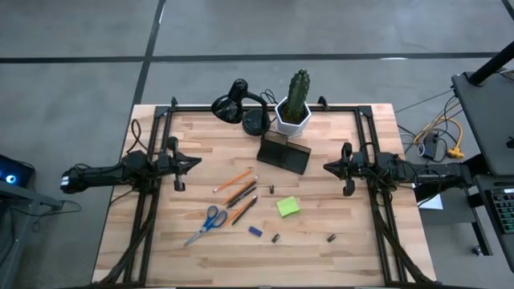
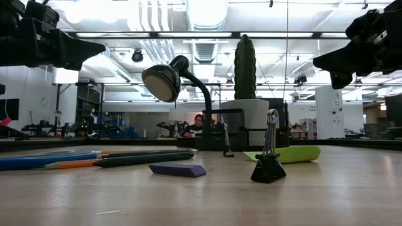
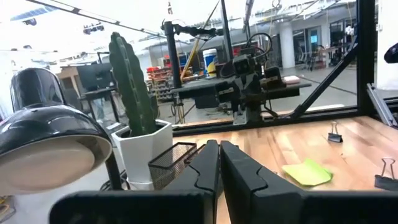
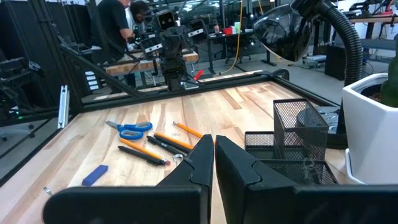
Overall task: Pick and place office supplies into organizer
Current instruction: Put the top black binder clip into the black desk organizer
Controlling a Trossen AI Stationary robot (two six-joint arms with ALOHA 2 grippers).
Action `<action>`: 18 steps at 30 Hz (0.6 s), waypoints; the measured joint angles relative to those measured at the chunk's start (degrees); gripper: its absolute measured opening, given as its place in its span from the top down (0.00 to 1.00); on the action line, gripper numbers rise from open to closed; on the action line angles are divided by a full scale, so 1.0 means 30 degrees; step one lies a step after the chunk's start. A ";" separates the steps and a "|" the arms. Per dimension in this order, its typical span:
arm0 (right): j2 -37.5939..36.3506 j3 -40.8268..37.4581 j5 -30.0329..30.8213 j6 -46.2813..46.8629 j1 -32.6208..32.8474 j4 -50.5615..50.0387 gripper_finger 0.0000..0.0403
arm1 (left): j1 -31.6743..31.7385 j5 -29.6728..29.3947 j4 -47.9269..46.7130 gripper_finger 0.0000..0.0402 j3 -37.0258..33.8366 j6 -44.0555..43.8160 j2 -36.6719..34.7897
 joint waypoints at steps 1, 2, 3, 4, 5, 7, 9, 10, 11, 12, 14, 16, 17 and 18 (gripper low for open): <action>-0.0003 0.0005 -0.0002 -0.0010 0.0000 0.0000 0.98 | 0.0000 0.0002 0.0000 1.00 0.0004 0.0000 0.0000; -0.0003 0.0005 -0.0002 0.0010 0.0000 0.0000 0.98 | 0.0000 -0.0006 0.0001 1.00 0.0003 0.0000 0.0003; -0.0002 0.0001 -0.0002 0.0033 0.0000 0.0000 0.98 | 0.0000 -0.0041 0.0016 1.00 -0.0002 0.0000 0.0003; -0.0002 0.0001 0.0001 0.0033 0.0000 0.0007 0.98 | 0.0000 -0.0248 0.0031 1.00 0.0002 0.0000 0.0000; -0.0003 0.0003 -0.0003 0.0038 0.0000 0.0006 0.98 | 0.0000 -0.0459 0.0059 1.00 -0.0004 0.0000 0.0000; 0.0001 -0.0003 0.0000 0.0043 0.0003 0.0010 0.98 | 0.0006 -0.0507 0.0123 1.00 -0.0001 0.0004 0.0000; 0.0002 0.0002 -0.0003 0.0045 0.0000 0.0022 0.98 | 0.0000 -0.0501 0.0124 1.00 -0.0001 0.0000 0.0000; 0.0002 0.0002 -0.0003 0.0049 0.0000 0.0022 0.98 | 0.0000 -0.0501 0.0141 1.00 -0.0004 0.0000 0.0000; 0.0004 0.0004 -0.0003 0.0112 0.0006 0.0022 0.98 | 0.0000 -0.0501 0.0209 1.00 -0.0001 0.0000 0.0002; 0.0001 0.0001 0.0001 0.0248 0.0000 0.0030 0.98 | 0.0000 -0.0500 0.0438 1.00 -0.0003 -0.0001 0.0008; 0.0001 -0.0002 -0.0006 0.0714 0.0004 0.0085 0.98 | 0.0000 -0.0494 0.1052 1.00 0.0004 -0.0015 0.0015; 0.0005 0.0005 -0.0003 0.1179 0.0005 0.0180 0.98 | 0.0000 -0.0488 0.1702 1.00 0.0002 -0.0022 0.0007; -0.0003 0.0000 0.0001 0.1275 0.0000 0.0186 0.98 | 0.0000 -0.0467 0.2160 1.00 -0.0004 -0.0022 0.0007; 0.0001 0.0003 0.0003 0.1291 0.0000 0.0188 0.98 | 0.0000 -0.0463 0.2564 1.00 0.0000 -0.0022 -0.0002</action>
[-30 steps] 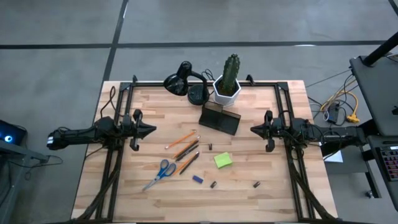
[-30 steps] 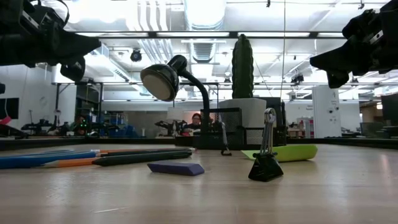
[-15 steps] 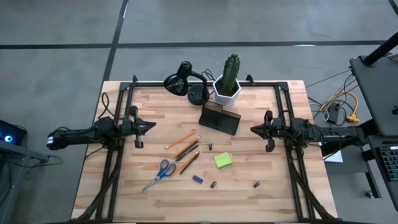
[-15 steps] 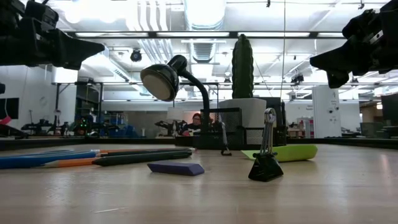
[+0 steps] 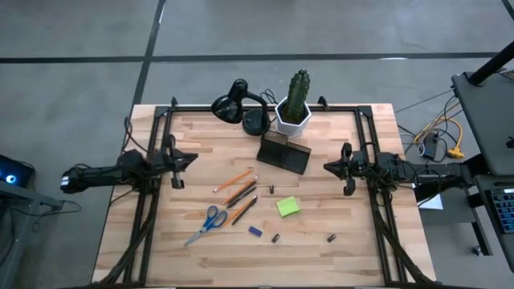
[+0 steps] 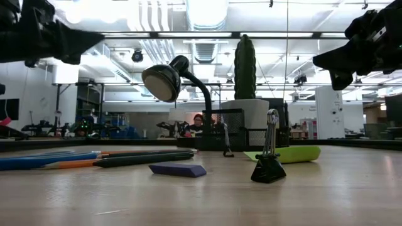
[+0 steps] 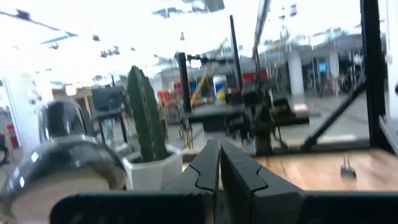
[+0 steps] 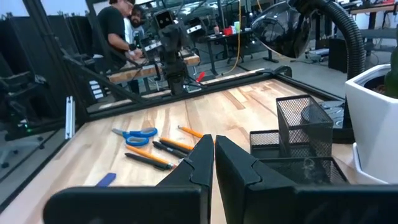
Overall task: Pick and place office supplies into organizer
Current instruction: Put the top black binder clip into the black desk organizer
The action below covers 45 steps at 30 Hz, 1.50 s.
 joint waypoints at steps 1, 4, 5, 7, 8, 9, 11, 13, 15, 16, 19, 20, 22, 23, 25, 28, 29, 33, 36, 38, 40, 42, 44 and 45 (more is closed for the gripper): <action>0.0004 -0.0001 -0.0006 0.0002 0.0005 0.0000 0.98 | 0.0000 0.0011 0.0427 1.00 -0.0001 0.0000 0.0002; 0.0004 -0.0004 -0.0006 0.0038 0.0001 0.0045 0.98 | 0.0000 0.0027 0.1913 1.00 -0.0001 -0.0338 0.0005; 0.0004 -0.0005 -0.0006 0.0039 0.0000 0.0038 0.98 | 0.0000 0.0027 0.2289 1.00 -0.0004 -0.1101 -0.0005; 0.0004 0.0002 -0.0004 0.0038 0.0000 0.0038 0.98 | 0.0000 -0.0225 0.2991 1.00 0.0000 -0.2886 0.0002; 0.0004 -0.0004 0.0000 0.0045 0.0002 0.0038 0.98 | 0.0000 -0.0559 0.3260 1.00 -0.0004 -0.3774 0.0002; 0.0004 0.0002 0.0002 0.0053 0.0000 0.0038 0.98 | 0.0000 -0.0937 0.3404 1.00 -0.0004 -0.4718 0.0002; 0.0004 0.0002 -0.0013 0.0466 0.0000 0.0006 0.98 | 0.0005 -0.1206 0.3446 1.00 -0.0004 -0.6652 0.0002; 0.0001 0.0002 -0.0006 0.2031 0.0003 -0.0196 0.98 | 0.0000 -0.1211 0.3446 1.00 -0.0004 -0.8508 0.0011; 0.0004 0.0002 -0.0006 0.3549 0.0000 -0.0290 0.98 | 0.0000 -0.1218 0.3439 1.00 -0.0004 -0.9688 0.0059; 0.0004 0.0002 -0.0006 0.4288 0.0000 -0.0273 0.98 | 0.0000 -0.1226 0.3438 1.00 -0.0004 -0.9988 0.0091; 0.0004 0.0002 0.0053 0.6365 0.0000 -0.0207 0.98 | 0.0000 -0.1266 0.3443 1.00 -0.0004 -0.9996 0.0178; 0.0004 0.0002 0.0206 0.7110 0.0006 -0.0119 0.98 | 0.0000 -0.1293 0.3446 1.00 -0.0004 -0.9955 0.0251; 0.0003 0.0002 0.1023 0.9110 0.0007 0.0010 0.98 | 0.0003 -0.1345 0.3448 1.00 -0.0004 -0.9935 0.0344; -0.0003 0.0002 0.1601 1.0310 0.0000 0.0015 0.98 | 0.0000 -0.1359 0.3477 1.00 -0.0004 -0.9989 0.0351; 0.0004 0.0002 0.2816 1.2066 0.0000 -0.0006 0.98 | 0.0000 -0.1466 0.3490 1.00 -0.0004 -1.0129 0.0344; 0.0004 0.0002 0.4945 1.3046 0.0000 0.0157 0.98 | 0.0000 -0.1494 0.3490 1.00 -0.0004 -1.1068 0.0344; 0.0019 0.0002 0.5384 1.3193 0.0000 0.0423 0.98 | 0.0000 -0.1536 0.3485 1.00 -0.0004 -1.1149 0.0344; 0.0026 0.0002 0.5656 1.2214 0.0006 0.2224 0.98 | 0.0000 -0.1713 0.3454 1.00 -0.0004 -1.1504 0.0498; 0.0026 0.0002 0.5603 1.1585 0.0007 0.3985 0.98 | 0.0000 -0.1721 0.3480 0.99 -0.0004 -1.1529 0.0665; 0.0026 0.0009 0.5469 1.1245 0.0007 0.4876 0.98 | 0.0000 -0.1721 0.3458 0.97 -0.0004 -1.1666 0.0867; 0.0026 0.0009 0.5436 1.1232 0.0015 0.5109 0.96 | 0.0000 -0.1750 0.3461 0.93 -0.0004 -1.1999 0.1113; 0.0054 0.0009 0.5399 1.1305 0.0024 0.5080 0.93 | 0.0000 -0.1748 0.3481 0.89 -0.0004 -1.2027 0.1439; 0.0249 0.0009 0.5364 1.1653 0.0058 0.5123 0.89 | 0.0000 -0.1743 0.3716 0.84 0.0019 -1.2054 0.1719; 0.0349 0.0009 0.5334 1.1813 0.0058 0.5124 0.87 | 0.0000 -0.1743 0.3740 0.81 0.0062 -1.2060 0.1824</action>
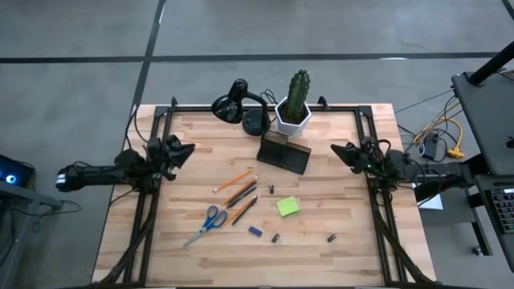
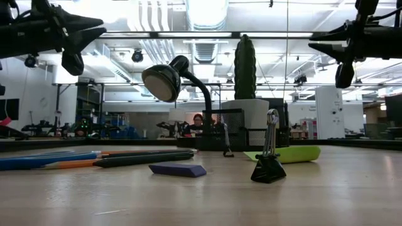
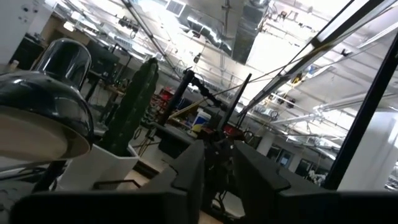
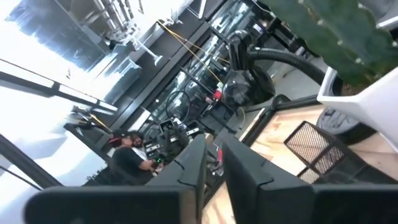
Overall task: Pick and place office supplies into organizer
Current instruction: Put the top black binder clip into the black desk organizer
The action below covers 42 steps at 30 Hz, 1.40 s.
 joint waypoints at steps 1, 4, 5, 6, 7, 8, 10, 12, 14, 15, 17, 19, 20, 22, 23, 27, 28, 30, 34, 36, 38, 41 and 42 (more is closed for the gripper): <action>0.0117 0.0000 -0.0019 0.0018 0.0000 0.0043 0.85 | 0.0000 0.0011 0.0002 0.79 0.0074 -0.0018 0.0154; 0.0679 0.0000 -0.0307 0.0023 0.0000 0.1429 0.77 | 0.0000 0.0147 0.0729 0.73 0.0571 -0.0577 0.0645; 0.0929 0.0000 -0.0424 -0.0070 0.0000 0.2284 0.74 | 0.0000 0.0153 0.1102 0.71 0.0732 -0.0679 0.0774; 0.1188 0.0000 -0.0491 -0.0309 0.0000 0.3195 0.72 | 0.0000 0.0155 0.1568 0.70 0.0870 -0.0811 0.0929; 0.1483 0.0000 -0.0572 -0.0605 0.0000 0.4215 0.70 | 0.0000 0.0153 0.1923 0.69 0.0979 -0.0856 0.1117; 0.1807 0.0000 -0.0854 -0.1052 -0.0007 0.5214 0.69 | 0.0000 0.0176 0.2231 0.69 0.1056 -0.0857 0.1319; 0.2490 0.0035 -0.1763 -0.2214 -0.0004 0.6921 0.66 | 0.0000 0.0204 0.2939 0.68 0.1136 -0.0680 0.1719; 0.3157 0.0460 -0.2417 -0.2933 0.0000 0.7349 0.65 | 0.0000 0.0211 0.3538 0.68 0.1180 -0.0421 0.2092; 0.3908 0.1195 -0.2468 -0.3101 0.0000 0.6957 0.65 | 0.0000 0.0210 0.3711 0.68 0.1180 -0.0442 0.2472; 0.4333 0.1634 -0.2461 -0.3183 -0.0007 0.6518 0.65 | 0.0000 0.0211 0.3837 0.68 0.1180 -0.0440 0.2673; 0.5225 0.2685 -0.2478 -0.3311 -0.0004 0.5259 0.66 | 0.0000 0.0211 0.4215 0.68 0.1180 -0.0452 0.2994; 0.6109 0.3912 -0.2515 -0.3272 0.0000 0.3627 0.66 | 0.0000 0.0216 0.4712 0.68 0.1180 -0.0444 0.3264; 0.6573 0.4653 -0.2517 -0.3183 -0.0004 0.2706 0.66 | 0.0000 0.0217 0.4895 0.68 0.1180 -0.0443 0.3352; 0.7493 0.6128 -0.2516 -0.3130 0.0000 0.0648 0.66 | 0.0000 0.0219 0.5272 0.68 0.1180 -0.0448 0.3491; 0.8013 0.6902 -0.2518 -0.3116 0.0000 -0.0385 0.66 | 0.0000 0.0219 0.5379 0.68 0.1180 -0.0442 0.3504; 1.0053 1.0062 -0.2520 -0.3069 0.0000 -0.4737 0.67 | 0.0000 0.0219 0.5367 0.68 0.1180 -0.0442 0.3555; 1.0517 1.0811 -0.2520 -0.3074 0.0000 -0.5711 0.67 | 0.0000 0.0220 0.5367 0.68 0.1180 -0.0442 0.3555; 1.1396 1.2163 -0.2520 -0.3068 0.0000 -0.7670 0.68 | 0.0000 0.0226 0.5367 0.68 0.1180 -0.0442 0.3555; 1.2949 1.4287 -0.2512 -0.2948 0.0000 -1.0542 0.68 | 0.0000 0.0226 0.5373 0.68 0.1180 -0.0455 0.3549; 1.3572 1.5090 -0.2514 -0.2250 0.0000 -1.1348 0.67 | 0.0000 0.0227 0.5285 0.68 0.1180 -0.0457 0.3613; 1.4162 1.5679 -0.2518 -0.1371 -0.0005 -1.2144 0.67 | 0.0000 0.0233 0.5111 0.68 0.1180 -0.0457 0.3823; 1.5029 1.6287 -0.3912 -0.0820 -0.0007 -1.2499 0.65 | 0.0000 0.0156 0.5046 0.68 0.1173 -0.0463 0.4236; 1.5348 1.6483 -0.4571 -0.0748 -0.0007 -1.2495 0.64 | 0.0000 -0.0135 0.5053 0.68 0.1173 -0.0480 0.4366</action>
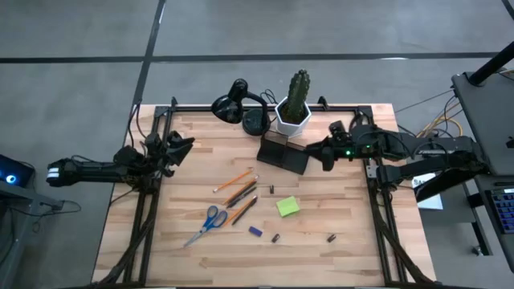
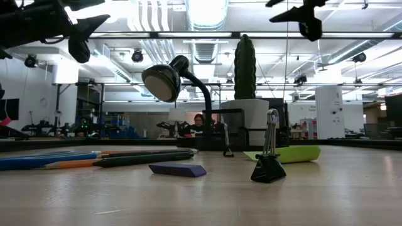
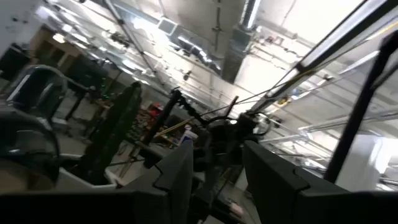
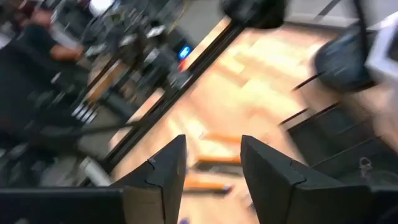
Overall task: Pick and place office supplies into organizer
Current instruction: Put the top black binder clip into the black desk organizer
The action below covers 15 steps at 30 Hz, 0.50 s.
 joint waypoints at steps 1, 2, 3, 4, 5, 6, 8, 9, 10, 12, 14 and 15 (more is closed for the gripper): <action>0.0346 0.0207 -0.0595 0.0172 0.0007 0.0010 0.63 | -0.0002 -0.0310 -0.0004 0.68 0.0000 -0.0172 0.0079; 0.0690 0.0413 -0.1151 0.0420 0.0007 0.0007 0.62 | 0.0000 -0.0654 0.0032 0.68 0.0000 -0.0551 0.0150; 0.1064 0.0608 -0.1723 0.0606 0.0007 0.0006 0.60 | 0.0000 -0.0836 0.0122 0.68 0.0000 -0.0890 0.0224; 0.1447 0.0795 -0.2305 0.0689 0.0007 0.0007 0.59 | 0.0000 -0.1088 0.0183 0.68 0.0007 -0.1030 0.0269; 0.1832 0.1011 -0.2775 0.0689 0.0007 0.0000 0.58 | 0.0000 -0.1133 0.0170 0.68 0.0007 -0.1114 0.0274; 0.2225 0.1240 -0.3149 0.0693 0.0007 0.0000 0.56 | 0.0000 -0.1146 0.0154 0.68 0.0007 -0.1155 0.0267; 0.2955 0.1623 -0.3871 0.0787 0.0007 -0.0019 0.54 | 0.0000 -0.1153 0.0173 0.68 0.0007 -0.1343 0.0291; 0.3343 0.1865 -0.4154 0.0863 0.0007 -0.0022 0.53 | 0.0000 -0.1162 0.0166 0.68 0.0007 -0.1378 0.0329; 0.3721 0.2097 -0.4487 0.0914 0.0007 -0.0017 0.52 | 0.0000 -0.1162 0.0139 0.68 0.0007 -0.1397 0.0344; 0.4376 0.2534 -0.4938 0.0981 0.0052 -0.0186 0.50 | 0.0000 -0.1174 0.0135 0.68 0.0007 -0.1470 0.0323; 0.4988 0.3025 -0.5015 0.1037 0.0137 -0.0237 0.50 | 0.0000 -0.1176 0.0161 0.68 0.0007 -0.1470 0.0318; 0.5265 0.3315 -0.5011 0.1038 0.0238 -0.0382 0.50 | 0.0000 -0.1183 0.0147 0.68 0.0007 -0.1470 0.0318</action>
